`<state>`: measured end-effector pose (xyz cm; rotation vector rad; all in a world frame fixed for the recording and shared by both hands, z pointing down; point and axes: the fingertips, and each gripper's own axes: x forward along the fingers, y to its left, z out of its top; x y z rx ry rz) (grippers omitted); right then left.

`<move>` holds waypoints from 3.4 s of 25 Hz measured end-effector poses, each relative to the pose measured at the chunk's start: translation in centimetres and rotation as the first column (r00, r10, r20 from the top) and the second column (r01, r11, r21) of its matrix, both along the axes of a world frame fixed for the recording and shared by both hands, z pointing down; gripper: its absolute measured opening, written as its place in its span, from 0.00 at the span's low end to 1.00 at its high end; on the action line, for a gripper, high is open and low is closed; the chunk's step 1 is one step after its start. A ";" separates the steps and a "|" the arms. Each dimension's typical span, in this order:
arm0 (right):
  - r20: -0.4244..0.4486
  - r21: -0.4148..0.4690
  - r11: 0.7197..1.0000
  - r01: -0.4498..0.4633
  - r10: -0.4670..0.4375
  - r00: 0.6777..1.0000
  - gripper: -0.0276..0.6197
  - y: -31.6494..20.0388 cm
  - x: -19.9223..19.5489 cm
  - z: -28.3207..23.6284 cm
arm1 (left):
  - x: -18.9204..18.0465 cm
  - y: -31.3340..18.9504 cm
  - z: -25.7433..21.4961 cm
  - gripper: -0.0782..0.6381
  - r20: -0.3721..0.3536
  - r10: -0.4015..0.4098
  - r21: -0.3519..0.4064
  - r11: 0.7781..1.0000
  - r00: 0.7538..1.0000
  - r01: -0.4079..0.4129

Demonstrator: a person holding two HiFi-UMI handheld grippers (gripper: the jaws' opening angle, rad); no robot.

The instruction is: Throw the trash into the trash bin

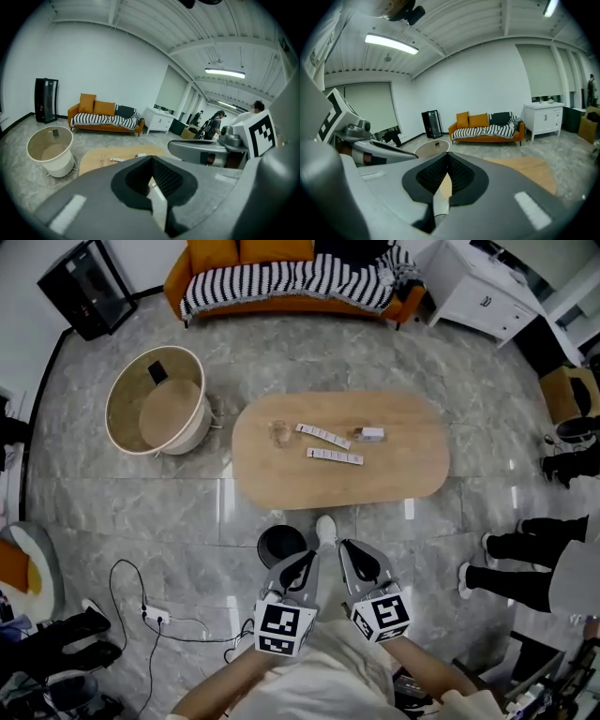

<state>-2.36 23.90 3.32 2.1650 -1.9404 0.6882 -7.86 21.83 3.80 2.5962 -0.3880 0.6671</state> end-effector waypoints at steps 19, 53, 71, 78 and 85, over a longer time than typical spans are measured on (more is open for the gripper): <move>-0.027 -0.124 0.985 0.118 -0.122 0.992 0.17 -8.5 17.1 14.4 | 14.0 -6.3 13.0 0.11 0.165 -0.055 -0.057 0.996 0.985 0.065; -0.203 -0.587 0.719 0.371 -0.575 0.792 0.33 -10.5 26.0 47.1 | 22.0 -9.7 33.2 0.11 0.266 -0.089 -0.147 0.980 0.960 0.131; -0.370 -0.676 0.665 0.316 -0.678 0.635 0.12 -11.1 28.3 51.4 | 22.3 -8.1 34.4 0.11 0.282 -0.089 -0.165 0.976 0.955 0.140; -0.402 -0.634 0.710 0.308 -0.642 0.653 0.09 -11.8 28.3 49.2 | 22.1 -8.0 34.3 0.11 0.277 -0.083 -0.163 0.978 0.957 0.131; -0.252 -0.555 0.746 0.368 -0.573 0.780 0.09 -11.5 25.8 46.0 | 20.7 -8.1 33.9 0.11 0.272 -0.119 -0.153 0.974 0.955 0.165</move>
